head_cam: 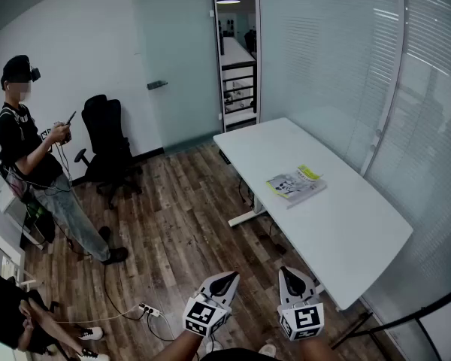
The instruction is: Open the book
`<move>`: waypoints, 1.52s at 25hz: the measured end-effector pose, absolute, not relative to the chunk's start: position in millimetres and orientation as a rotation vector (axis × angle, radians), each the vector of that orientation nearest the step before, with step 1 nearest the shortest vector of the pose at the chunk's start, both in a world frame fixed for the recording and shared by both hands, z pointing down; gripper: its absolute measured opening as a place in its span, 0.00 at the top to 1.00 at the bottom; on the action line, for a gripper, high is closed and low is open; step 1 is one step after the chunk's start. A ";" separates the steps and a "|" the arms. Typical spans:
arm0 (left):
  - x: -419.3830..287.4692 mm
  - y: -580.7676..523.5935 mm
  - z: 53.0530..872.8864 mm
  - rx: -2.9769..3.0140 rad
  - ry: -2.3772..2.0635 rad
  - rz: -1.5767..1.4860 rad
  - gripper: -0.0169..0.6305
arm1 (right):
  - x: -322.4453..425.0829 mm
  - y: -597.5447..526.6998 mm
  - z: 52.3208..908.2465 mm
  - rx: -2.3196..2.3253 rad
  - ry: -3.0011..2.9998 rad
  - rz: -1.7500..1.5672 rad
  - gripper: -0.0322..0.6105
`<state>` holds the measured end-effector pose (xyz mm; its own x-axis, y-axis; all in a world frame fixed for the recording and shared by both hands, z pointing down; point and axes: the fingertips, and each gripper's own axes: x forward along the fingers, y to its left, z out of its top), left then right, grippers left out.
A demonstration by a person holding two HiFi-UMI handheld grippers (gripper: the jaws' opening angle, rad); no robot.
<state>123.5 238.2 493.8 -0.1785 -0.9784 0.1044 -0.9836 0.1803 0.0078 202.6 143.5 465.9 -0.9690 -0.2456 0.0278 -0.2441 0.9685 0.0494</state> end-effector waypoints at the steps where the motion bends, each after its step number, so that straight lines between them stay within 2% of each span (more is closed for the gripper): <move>1: 122.5 239.0 493.5 1.957 -2.346 0.090 0.96 | 202.0 144.8 466.5 0.384 -3.082 -0.072 0.94; 19: 97.2 260.9 498.0 1.996 -2.303 0.053 0.96 | 169.2 171.5 475.2 0.347 -3.105 0.083 0.94; 30: 40.5 303.6 511.8 1.981 -2.294 0.056 0.96 | 134.8 183.8 488.5 0.465 -3.064 0.124 0.94; 38: 21.3 283.8 522.0 2.009 -2.243 0.060 0.96 | 124.0 162.5 494.8 0.534 -3.029 0.102 0.94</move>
